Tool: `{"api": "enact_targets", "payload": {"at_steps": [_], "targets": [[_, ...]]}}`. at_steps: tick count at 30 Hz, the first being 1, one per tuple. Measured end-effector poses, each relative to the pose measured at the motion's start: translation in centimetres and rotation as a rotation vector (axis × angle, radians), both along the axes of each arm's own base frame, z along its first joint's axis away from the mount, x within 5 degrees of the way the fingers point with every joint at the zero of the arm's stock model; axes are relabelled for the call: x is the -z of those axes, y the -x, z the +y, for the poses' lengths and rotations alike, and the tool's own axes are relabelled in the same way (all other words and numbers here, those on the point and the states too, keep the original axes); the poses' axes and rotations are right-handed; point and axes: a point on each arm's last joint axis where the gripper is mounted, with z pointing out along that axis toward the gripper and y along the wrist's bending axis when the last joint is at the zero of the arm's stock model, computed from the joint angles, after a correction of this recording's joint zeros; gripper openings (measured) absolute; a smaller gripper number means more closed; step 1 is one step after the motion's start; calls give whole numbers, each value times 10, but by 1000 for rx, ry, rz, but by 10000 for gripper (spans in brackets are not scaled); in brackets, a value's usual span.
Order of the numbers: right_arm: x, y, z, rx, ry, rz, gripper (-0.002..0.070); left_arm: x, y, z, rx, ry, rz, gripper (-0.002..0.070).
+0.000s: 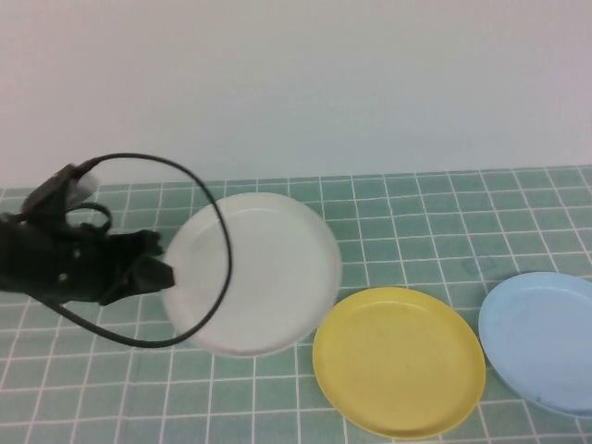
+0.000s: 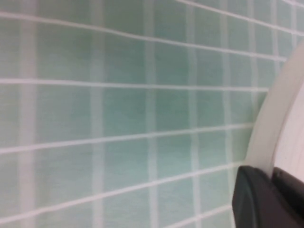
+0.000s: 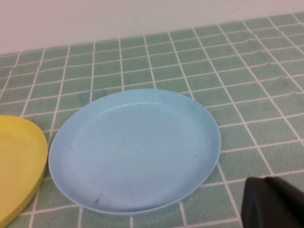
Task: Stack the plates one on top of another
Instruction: Place the white plate on the yellow plate
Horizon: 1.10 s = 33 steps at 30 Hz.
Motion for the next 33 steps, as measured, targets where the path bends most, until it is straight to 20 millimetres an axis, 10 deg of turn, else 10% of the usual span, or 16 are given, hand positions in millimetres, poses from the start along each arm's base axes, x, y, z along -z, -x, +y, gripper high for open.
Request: {"api": "enact_targets", "payload": {"at_steps": [14, 26, 33], "targets": [[0, 0, 0, 0, 0, 0, -2, -7, 5, -120, 267, -67, -30, 0], [0, 0, 0, 0, 0, 0, -2, 43, -10, -139, 263, -86, 114, 12], [0, 0, 0, 0, 0, 0, -2, 44, -11, -140, 252, -73, 112, 265]]}}
